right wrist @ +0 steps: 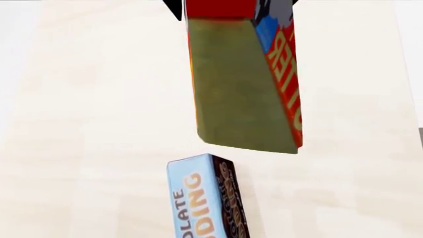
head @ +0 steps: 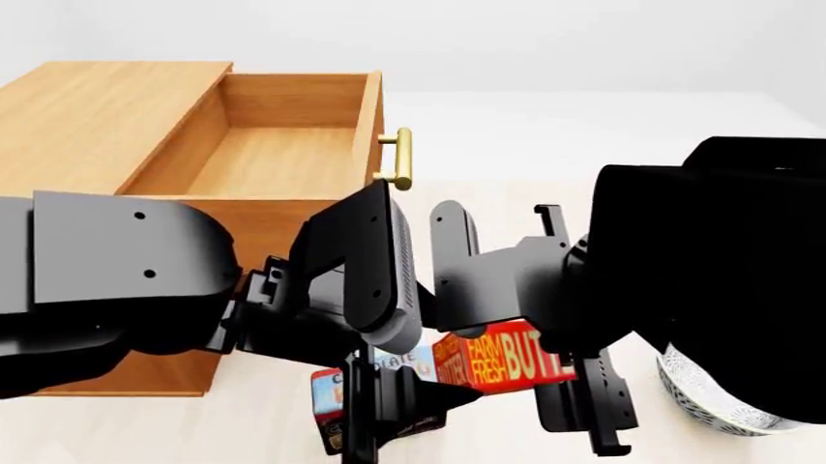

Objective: Put the butter at the back in the top drawer of the cabinet and close it.

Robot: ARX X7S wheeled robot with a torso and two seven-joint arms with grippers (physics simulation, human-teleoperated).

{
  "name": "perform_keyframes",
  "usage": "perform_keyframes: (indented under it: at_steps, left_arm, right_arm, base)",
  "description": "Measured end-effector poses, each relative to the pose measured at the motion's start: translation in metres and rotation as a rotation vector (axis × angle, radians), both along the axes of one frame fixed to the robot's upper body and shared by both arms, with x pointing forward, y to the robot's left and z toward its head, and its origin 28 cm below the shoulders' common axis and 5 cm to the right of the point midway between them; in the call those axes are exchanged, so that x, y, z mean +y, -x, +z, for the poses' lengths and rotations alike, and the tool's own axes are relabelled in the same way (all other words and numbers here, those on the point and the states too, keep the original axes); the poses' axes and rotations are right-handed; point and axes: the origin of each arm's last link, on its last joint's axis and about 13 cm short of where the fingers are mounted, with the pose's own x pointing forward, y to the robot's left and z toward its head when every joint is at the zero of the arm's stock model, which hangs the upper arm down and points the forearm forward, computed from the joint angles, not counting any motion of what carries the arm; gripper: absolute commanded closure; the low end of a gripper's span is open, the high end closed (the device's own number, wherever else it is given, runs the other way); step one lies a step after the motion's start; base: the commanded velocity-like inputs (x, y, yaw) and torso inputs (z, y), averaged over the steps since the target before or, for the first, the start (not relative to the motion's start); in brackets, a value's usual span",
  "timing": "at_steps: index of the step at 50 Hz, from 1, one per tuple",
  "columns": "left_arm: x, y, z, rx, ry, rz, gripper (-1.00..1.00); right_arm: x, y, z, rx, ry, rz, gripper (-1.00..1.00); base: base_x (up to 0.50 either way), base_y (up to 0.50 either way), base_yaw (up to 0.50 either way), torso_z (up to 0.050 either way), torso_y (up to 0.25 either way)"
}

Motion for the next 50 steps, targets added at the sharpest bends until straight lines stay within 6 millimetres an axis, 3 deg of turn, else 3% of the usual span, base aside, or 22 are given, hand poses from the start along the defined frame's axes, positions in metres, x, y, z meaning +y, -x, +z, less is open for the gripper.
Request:
perform_keyframes:
  at_steps: [7, 8, 50]
  left_arm:
    - [0.000, 0.001, 0.000, -0.003, 0.007, 0.006, 1.00]
    - [0.000, 0.001, 0.000, -0.004, 0.008, 0.007, 1.00]
    - [0.012, -0.001, -0.002, -0.026, 0.001, 0.067, 1.00]
  right_arm:
    - [0.000, 0.000, 0.001, -0.001, 0.001, -0.002, 1.00]
    - [0.000, 0.000, 0.001, -0.001, 0.001, -0.002, -1.00]
    - [-0.008, -0.005, 0.007, -0.050, -0.022, -0.035, -1.00]
  base:
    - [0.00, 0.00, 0.00, 0.001, 0.000]
    - [0.00, 0.00, 0.00, 0.000, 0.000]
    - [0.00, 0.00, 0.00, 0.000, 0.001]
